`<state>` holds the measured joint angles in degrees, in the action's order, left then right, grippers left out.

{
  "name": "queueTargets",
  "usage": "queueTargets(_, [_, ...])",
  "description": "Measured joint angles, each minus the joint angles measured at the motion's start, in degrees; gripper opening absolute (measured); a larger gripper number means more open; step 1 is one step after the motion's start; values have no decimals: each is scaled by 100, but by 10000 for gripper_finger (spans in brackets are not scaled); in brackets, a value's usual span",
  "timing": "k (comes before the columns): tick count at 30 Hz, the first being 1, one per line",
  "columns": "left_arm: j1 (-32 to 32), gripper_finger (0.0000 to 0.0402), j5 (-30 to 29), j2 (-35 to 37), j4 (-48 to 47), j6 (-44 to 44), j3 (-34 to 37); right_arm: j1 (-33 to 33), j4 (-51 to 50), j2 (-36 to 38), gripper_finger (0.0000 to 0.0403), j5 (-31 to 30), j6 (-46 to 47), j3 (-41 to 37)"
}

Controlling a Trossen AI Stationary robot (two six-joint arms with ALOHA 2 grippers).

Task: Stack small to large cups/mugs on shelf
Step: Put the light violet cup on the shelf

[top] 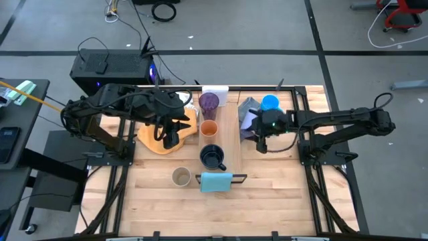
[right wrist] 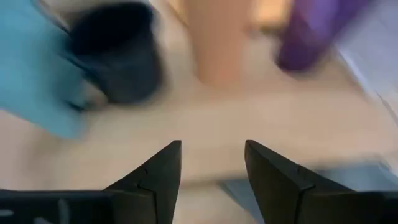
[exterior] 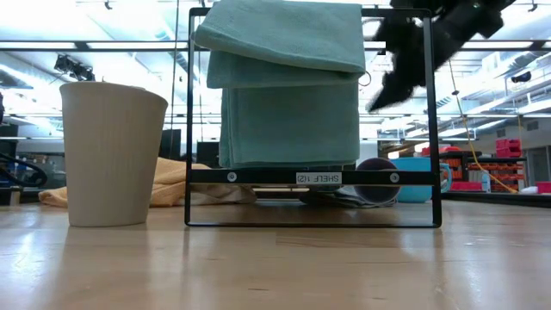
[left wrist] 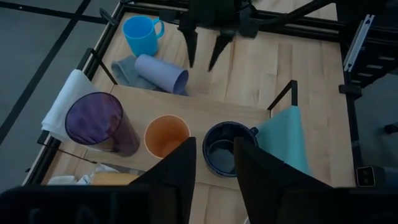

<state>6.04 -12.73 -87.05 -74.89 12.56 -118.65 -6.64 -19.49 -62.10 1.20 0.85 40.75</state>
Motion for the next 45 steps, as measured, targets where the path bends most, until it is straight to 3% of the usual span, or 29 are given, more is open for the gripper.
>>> queueTargets(11, [0,114,2,2,-37,-15,0,661,-321,-587,148,-2373,-395,-2])
queueTargets(18, [-2,110,2,2,-60,-31,0,679,-347,-1032,140,-2294,-485,-2])
queueTargets(45, [283,109,-11,2,-299,31,0,632,-244,-1702,149,-3030,-557,7])
